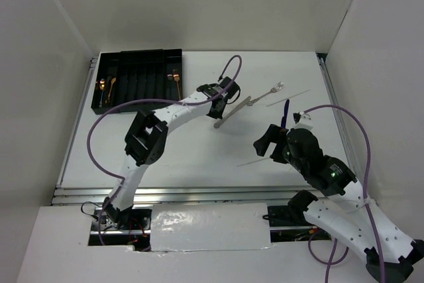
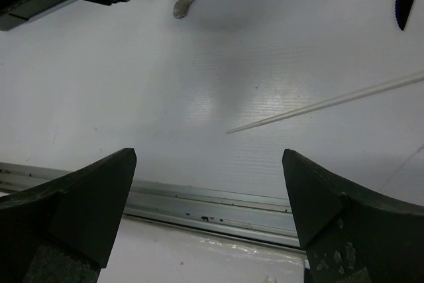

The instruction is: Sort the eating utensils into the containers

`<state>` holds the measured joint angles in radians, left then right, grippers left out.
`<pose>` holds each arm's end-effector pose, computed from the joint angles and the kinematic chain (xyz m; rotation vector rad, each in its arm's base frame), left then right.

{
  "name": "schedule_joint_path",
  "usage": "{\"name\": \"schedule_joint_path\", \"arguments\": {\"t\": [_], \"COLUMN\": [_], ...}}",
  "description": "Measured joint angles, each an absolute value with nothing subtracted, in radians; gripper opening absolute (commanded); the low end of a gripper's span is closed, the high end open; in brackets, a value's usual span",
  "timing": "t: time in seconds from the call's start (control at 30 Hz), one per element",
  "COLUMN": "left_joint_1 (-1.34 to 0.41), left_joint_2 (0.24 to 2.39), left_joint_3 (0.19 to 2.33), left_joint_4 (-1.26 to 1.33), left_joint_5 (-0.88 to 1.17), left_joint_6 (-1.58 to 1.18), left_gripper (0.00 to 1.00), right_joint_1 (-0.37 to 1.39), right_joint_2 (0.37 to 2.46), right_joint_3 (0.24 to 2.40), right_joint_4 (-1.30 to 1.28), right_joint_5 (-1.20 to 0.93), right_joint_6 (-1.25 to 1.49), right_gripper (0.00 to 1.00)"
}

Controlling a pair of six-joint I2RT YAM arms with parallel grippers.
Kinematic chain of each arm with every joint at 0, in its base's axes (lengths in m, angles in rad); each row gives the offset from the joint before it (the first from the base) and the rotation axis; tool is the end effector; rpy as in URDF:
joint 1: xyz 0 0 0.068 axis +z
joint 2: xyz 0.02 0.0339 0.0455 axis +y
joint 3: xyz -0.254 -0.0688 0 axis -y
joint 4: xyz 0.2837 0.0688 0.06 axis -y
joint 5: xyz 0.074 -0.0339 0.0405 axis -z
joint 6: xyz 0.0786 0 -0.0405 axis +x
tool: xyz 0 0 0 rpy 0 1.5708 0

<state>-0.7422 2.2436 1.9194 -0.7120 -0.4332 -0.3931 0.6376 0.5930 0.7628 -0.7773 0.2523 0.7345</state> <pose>0.4205 -0.3409 0.1536 0.2818 2.4533 0.0944 0.1741 0.1045 0.2768 0.2519 2.1878 0.5120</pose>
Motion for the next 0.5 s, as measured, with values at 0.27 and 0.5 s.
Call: {"name": "schedule_joint_path", "arguments": {"t": [0.27,0.5], "left_joint_1": [-0.741,-0.743], "left_joint_2": [2.218,2.376], "left_joint_3": [2.006,2.228], "left_joint_4": [-0.694,-0.675], "left_joint_5": [-0.357,-0.274], "left_joint_6": [-0.258,-0.175], "left_gripper": [0.46,0.79], "right_joint_1": [0.641,0.645], "right_joint_2": [0.606,0.602], "right_joint_3": [0.763,0.763], "right_joint_4": [-0.767,-0.77], "right_joint_5": [0.252,0.269], "right_joint_6": [0.729,0.728], "right_gripper": [1.0,1.0]}}
